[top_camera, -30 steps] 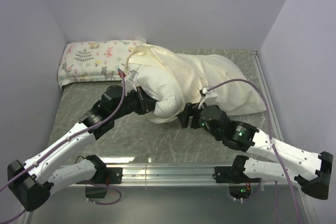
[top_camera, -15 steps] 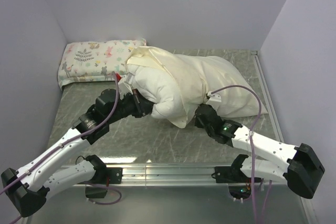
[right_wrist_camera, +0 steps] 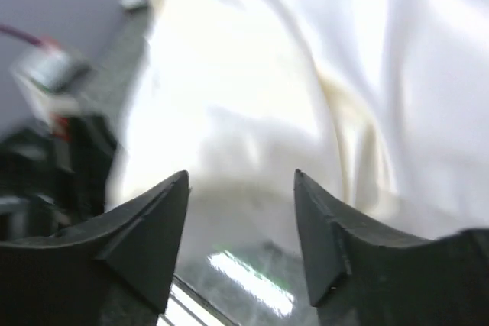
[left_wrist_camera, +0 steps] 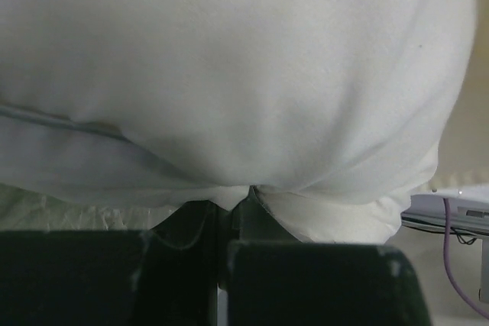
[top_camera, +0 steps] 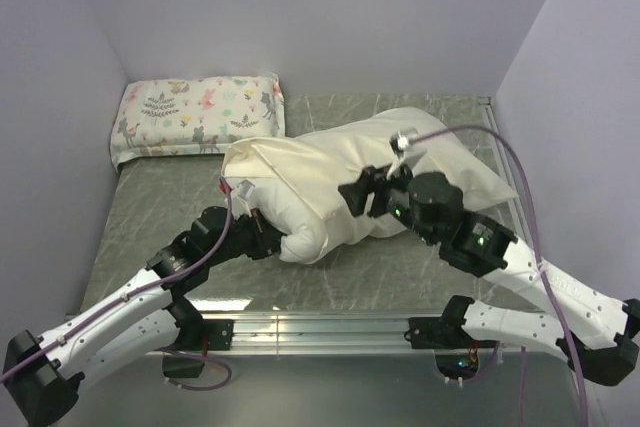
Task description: Remove the pillowcase from the pillow
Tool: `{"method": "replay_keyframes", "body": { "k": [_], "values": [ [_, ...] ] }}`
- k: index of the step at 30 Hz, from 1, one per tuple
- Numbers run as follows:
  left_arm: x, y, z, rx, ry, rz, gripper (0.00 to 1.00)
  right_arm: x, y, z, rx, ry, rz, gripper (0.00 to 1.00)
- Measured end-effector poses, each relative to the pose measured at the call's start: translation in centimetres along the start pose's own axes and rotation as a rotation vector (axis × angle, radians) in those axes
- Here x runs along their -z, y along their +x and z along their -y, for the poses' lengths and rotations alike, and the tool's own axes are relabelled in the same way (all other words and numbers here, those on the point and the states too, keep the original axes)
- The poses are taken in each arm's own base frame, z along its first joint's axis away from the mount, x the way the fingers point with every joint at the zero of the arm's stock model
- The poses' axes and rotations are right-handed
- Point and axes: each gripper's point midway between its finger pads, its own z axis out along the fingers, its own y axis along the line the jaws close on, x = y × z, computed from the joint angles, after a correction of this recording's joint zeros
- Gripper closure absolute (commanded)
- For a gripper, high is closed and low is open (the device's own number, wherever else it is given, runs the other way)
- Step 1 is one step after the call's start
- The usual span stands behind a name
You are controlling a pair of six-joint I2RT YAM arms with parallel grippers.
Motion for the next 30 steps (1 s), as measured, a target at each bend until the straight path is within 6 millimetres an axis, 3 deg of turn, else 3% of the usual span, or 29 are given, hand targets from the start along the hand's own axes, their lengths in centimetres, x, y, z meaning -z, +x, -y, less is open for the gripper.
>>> {"method": "replay_keyframes", "body": {
  "k": [3,6,8,9,13,16,19,22,23,26,28,30],
  "values": [
    [0.1,0.9,-0.6,0.01,-0.006,-0.005,0.99,-1.7,-6.0,-3.0,0.08,-0.035,0.066,0.23],
    [0.4,0.9,-0.3,0.01,0.006,0.007,1.0,-6.9,-10.7,-5.9,0.169,-0.071,0.077,0.18],
    [0.7,0.8,0.0,0.006,0.015,0.022,0.99,-11.3,-12.1,-7.1,0.224,-0.099,0.047,0.17],
    [0.8,0.7,0.1,0.005,0.02,0.029,1.0,-14.0,-11.9,-7.6,0.252,-0.119,0.016,0.16],
    [1.1,0.8,-0.3,0.003,0.018,0.043,0.99,-23.3,-7.9,-8.0,0.362,-0.18,-0.172,0.09],
    [1.1,1.1,-0.8,0.003,0.001,0.038,1.0,-27.2,-3.4,-7.3,0.413,-0.203,-0.29,0.08],
    [1.2,1.1,-1.0,0.003,-0.01,0.041,0.99,-28.0,2.0,-5.6,0.429,-0.224,-0.443,0.1],
    [1.2,1.4,-1.2,0.002,-0.018,0.033,0.99,-27.6,5.7,-4.4,0.424,-0.24,-0.545,0.31],
    [1.2,1.5,-1.2,0.001,-0.02,0.029,1.0,-27.6,6.2,-4.2,0.426,-0.243,-0.556,0.5],
    [1.1,2.0,-1.5,-0.002,-0.033,0.01,0.99,-27.6,6.2,-3.8,0.421,-0.236,-0.564,0.81],
    [1.1,2.1,-1.6,-0.005,-0.04,0.007,0.99,-27.8,5.4,-3.1,0.397,-0.211,-0.553,0.89],
    [1.1,2.1,-1.7,-0.008,-0.047,0.011,0.99,-28.2,4.5,-1.1,0.355,-0.147,-0.543,0.96]
  ]
}}
